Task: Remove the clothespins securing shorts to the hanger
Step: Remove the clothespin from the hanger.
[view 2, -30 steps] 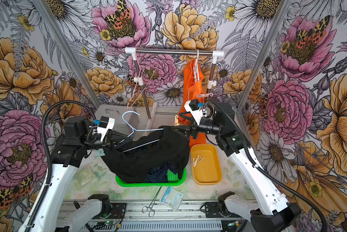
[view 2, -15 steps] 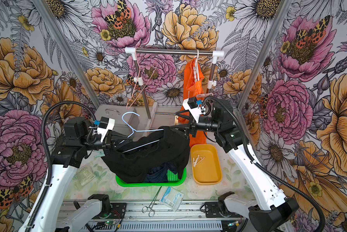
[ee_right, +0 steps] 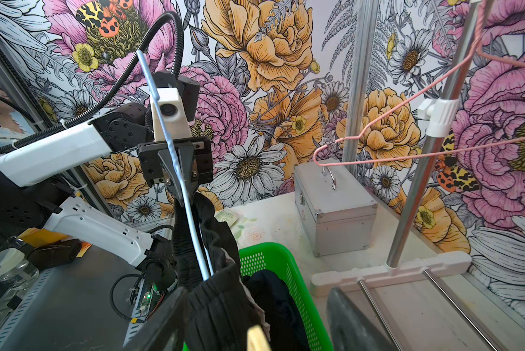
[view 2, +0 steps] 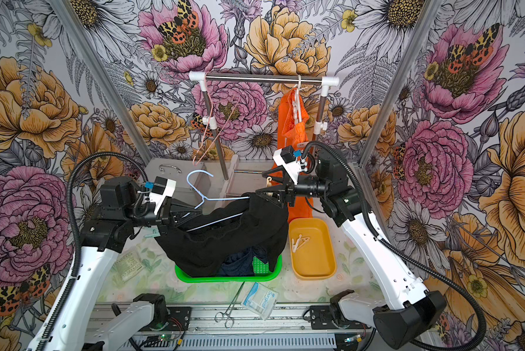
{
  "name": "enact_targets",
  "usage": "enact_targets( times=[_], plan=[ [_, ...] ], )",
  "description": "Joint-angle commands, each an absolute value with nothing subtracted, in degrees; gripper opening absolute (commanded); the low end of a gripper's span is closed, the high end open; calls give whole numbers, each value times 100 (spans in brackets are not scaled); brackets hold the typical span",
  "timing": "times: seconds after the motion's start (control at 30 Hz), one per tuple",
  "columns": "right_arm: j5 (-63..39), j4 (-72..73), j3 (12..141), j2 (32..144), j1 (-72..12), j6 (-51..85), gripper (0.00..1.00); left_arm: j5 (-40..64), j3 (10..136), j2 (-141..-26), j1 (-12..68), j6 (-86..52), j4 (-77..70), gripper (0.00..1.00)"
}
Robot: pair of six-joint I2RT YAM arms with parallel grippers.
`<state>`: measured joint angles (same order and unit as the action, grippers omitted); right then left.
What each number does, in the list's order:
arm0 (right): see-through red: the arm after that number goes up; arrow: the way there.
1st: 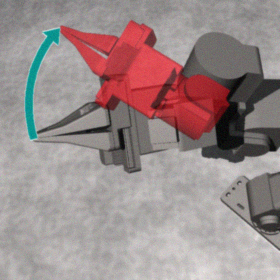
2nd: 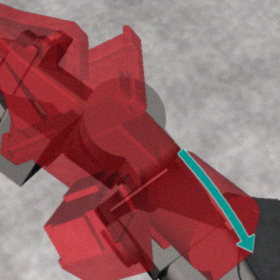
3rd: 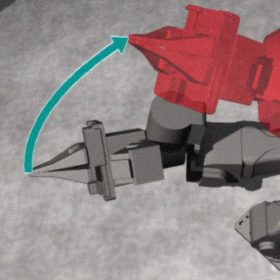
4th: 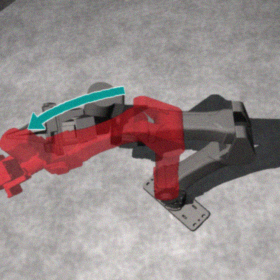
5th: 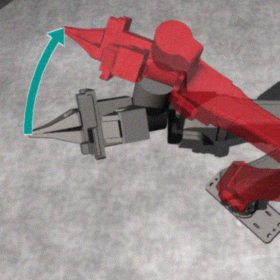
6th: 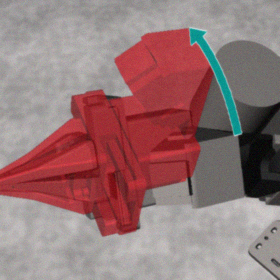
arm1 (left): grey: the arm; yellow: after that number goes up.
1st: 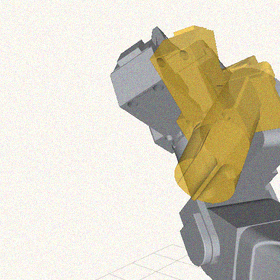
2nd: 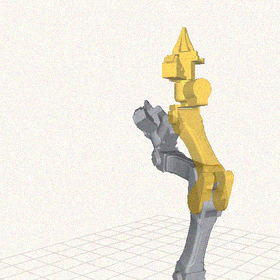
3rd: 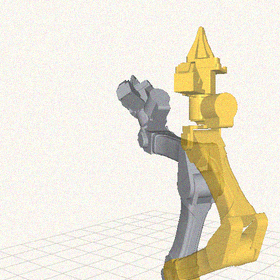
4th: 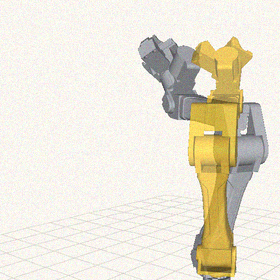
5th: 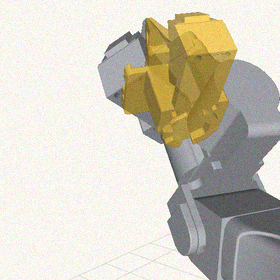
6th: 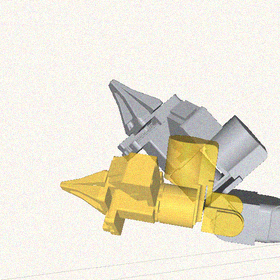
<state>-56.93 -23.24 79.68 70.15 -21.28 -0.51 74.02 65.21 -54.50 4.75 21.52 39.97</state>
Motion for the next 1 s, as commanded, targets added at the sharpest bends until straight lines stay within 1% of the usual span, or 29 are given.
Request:
enact_targets(
  times=[0.0, 0.2, 0.5, 0.67, 0.8, 0.97],
  plan=[
    [-5743, -2145, 7948, 6874, -2101, -94, 71, 7583, 6576, -5448, 519, 2175, 3735, 0],
    [-5661, -2144, 7820, 6689, -2105, -141, 67, 7597, 6592, -5453, 519, 2138, 3729, 0],
    [-5736, -2140, 7891, 6838, -2101, -88, 61, 7698, 6575, -5460, 519, 2133, 3727, 0],
    [-5816, -2139, 7930, 6893, -2101, -78, 48, 7700, 6561, -5454, 526, 2122, 3724, 0],
    [-5819, -2140, 7929, 6900, -2101, -79, 44, 7705, 6559, -5457, 523, 2106, 3727, 0],
    [-5801, -2140, 7929, 6907, -2101, -69, 44, 7756, 6543, -5454, 525, 2099, 3726, 0]
  ],
)
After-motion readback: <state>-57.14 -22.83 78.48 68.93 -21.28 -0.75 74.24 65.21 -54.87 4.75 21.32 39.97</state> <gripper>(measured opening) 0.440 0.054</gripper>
